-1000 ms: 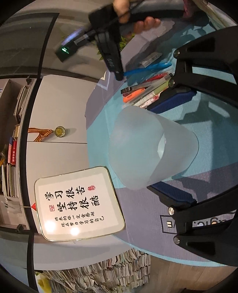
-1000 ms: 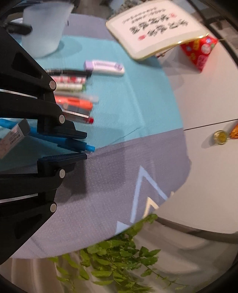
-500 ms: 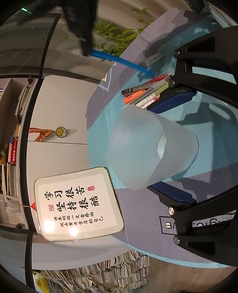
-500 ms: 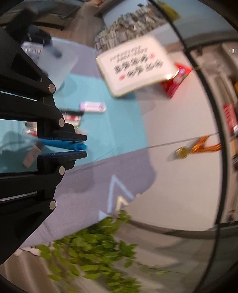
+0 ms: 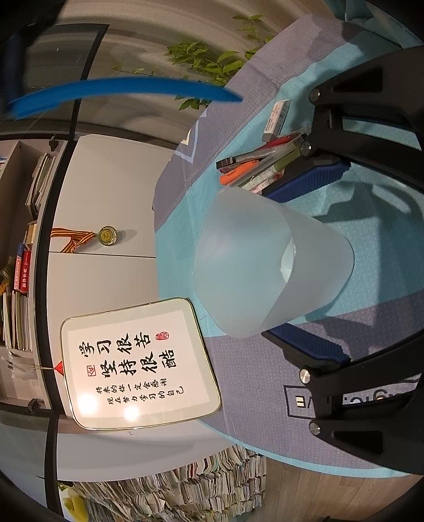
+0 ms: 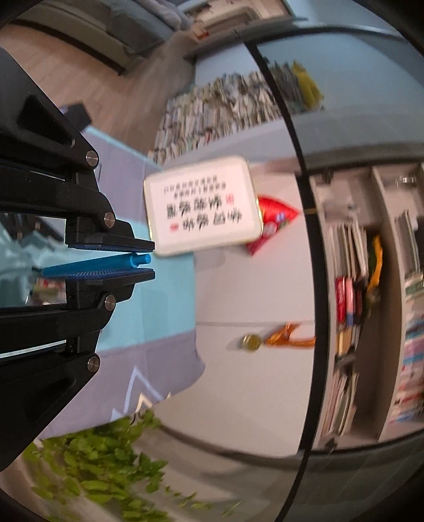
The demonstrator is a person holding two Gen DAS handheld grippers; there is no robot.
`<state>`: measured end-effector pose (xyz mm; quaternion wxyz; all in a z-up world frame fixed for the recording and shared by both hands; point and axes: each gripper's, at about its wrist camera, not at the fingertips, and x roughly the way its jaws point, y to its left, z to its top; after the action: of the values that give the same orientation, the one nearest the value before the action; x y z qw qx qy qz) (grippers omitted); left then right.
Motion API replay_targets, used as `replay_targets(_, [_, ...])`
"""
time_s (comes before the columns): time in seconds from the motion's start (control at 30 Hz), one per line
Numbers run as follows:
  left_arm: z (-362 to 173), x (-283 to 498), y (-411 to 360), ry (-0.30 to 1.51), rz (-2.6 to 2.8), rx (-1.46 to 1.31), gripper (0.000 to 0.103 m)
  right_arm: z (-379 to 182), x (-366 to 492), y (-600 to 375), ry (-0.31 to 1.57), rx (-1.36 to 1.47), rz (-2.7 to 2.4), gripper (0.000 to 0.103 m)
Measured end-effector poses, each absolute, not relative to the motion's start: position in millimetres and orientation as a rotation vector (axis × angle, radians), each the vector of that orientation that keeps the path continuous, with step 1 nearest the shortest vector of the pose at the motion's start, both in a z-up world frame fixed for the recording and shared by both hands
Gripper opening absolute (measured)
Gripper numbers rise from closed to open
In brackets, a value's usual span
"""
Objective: Organize stationery
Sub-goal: 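Close the right gripper on the blue pen and lift it, then carry the blue pen over the frosted cup and drop it in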
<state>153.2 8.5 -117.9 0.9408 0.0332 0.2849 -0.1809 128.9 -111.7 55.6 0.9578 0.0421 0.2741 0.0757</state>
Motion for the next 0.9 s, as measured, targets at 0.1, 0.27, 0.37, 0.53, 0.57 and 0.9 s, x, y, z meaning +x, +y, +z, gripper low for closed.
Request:
replay_targets(0.1, [-118, 154, 8, 0.583, -0.369, 0.068, 0.075, 63, 125, -99, 0.531, 0.077, 0.191, 0.010])
replay_targets(0.27, [-119, 155, 7, 0.592, -0.379, 0.062, 0.075, 67, 130, -89, 0.514, 0.100, 0.244, 0.010])
replay_targets(0.37, [-119, 155, 7, 0.592, -0.379, 0.063, 0.075, 57, 139, -86, 0.559, 0.117, 0.263, 0.010])
replay_targets(0.53, [-119, 155, 8, 0.593, -0.379, 0.064, 0.075, 38, 151, -85, 0.633, 0.133, 0.285, 0.010])
replay_targets(0.57, [-119, 154, 8, 0.593, -0.379, 0.064, 0.075, 34, 152, -84, 0.642, 0.130, 0.284, 0.010])
replay_targets(0.9, [-119, 155, 8, 0.593, -0.379, 0.064, 0.075, 10, 156, -87, 0.718, 0.132, 0.291, 0.010])
